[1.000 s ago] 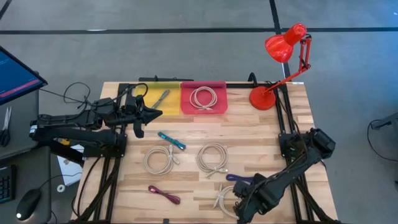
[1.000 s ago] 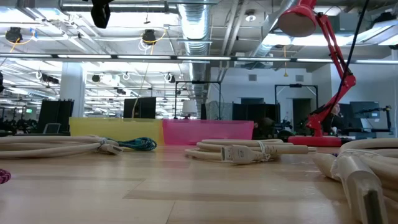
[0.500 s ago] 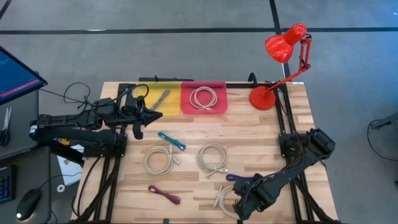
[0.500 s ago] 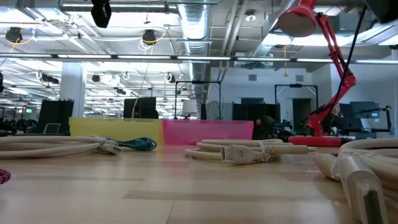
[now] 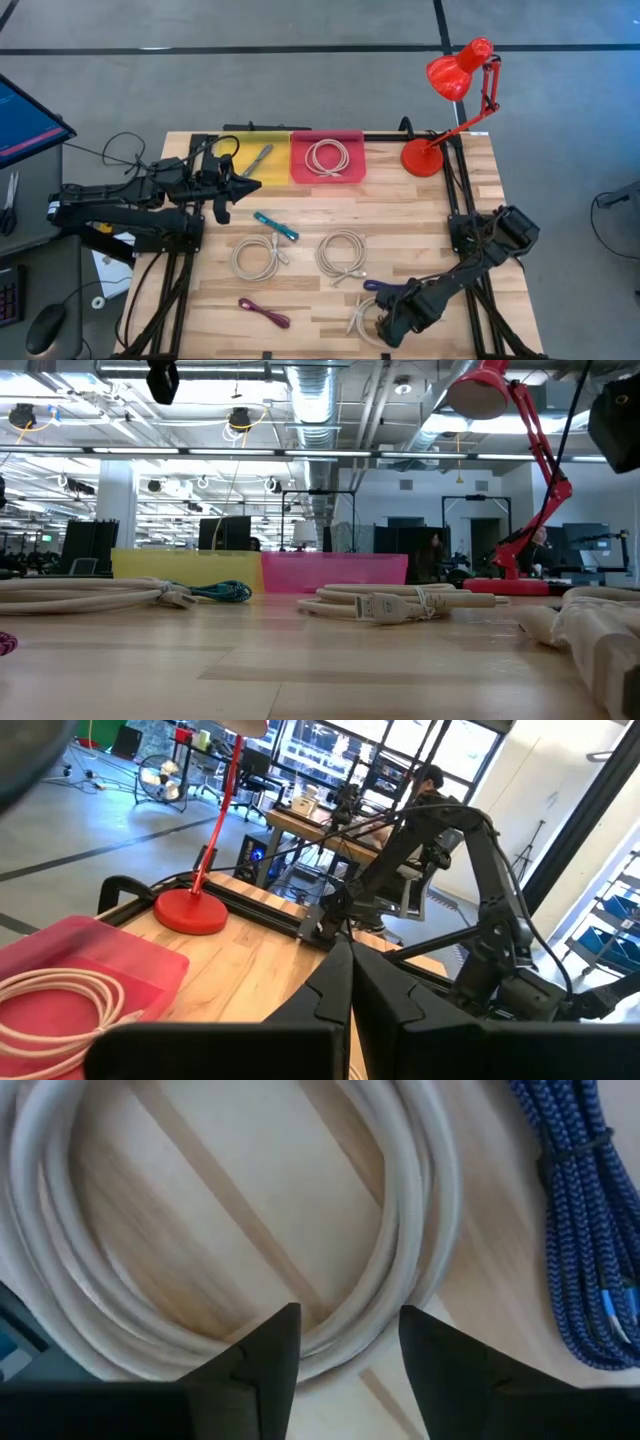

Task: Pick & Place USB Port
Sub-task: Put the brown HDMI cable into the pink bin

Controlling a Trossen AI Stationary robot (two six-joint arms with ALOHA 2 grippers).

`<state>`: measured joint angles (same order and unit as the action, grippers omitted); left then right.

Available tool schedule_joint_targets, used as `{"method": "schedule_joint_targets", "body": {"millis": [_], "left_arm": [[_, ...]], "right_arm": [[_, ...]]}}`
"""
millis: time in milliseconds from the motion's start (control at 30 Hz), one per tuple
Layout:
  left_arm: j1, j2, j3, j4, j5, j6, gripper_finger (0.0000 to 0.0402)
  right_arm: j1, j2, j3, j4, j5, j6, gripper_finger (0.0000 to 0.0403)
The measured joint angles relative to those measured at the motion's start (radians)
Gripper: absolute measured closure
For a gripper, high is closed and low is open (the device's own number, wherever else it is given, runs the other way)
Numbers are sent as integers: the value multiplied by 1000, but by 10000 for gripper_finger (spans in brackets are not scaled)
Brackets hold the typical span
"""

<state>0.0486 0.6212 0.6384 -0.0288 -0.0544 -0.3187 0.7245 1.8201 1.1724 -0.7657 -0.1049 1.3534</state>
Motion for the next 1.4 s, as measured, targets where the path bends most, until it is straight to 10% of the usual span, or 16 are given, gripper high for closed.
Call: {"method": "schedule_joint_targets", "body": {"millis": [733,1400], "left_arm": [[1,0,0,0,-2,25,394],[1,0,0,0,-6,26,394]], "right_arm": [[1,-2,-37,-9,37,-35,388],[-3,-274,-41,-17,168,-54,401]]}}
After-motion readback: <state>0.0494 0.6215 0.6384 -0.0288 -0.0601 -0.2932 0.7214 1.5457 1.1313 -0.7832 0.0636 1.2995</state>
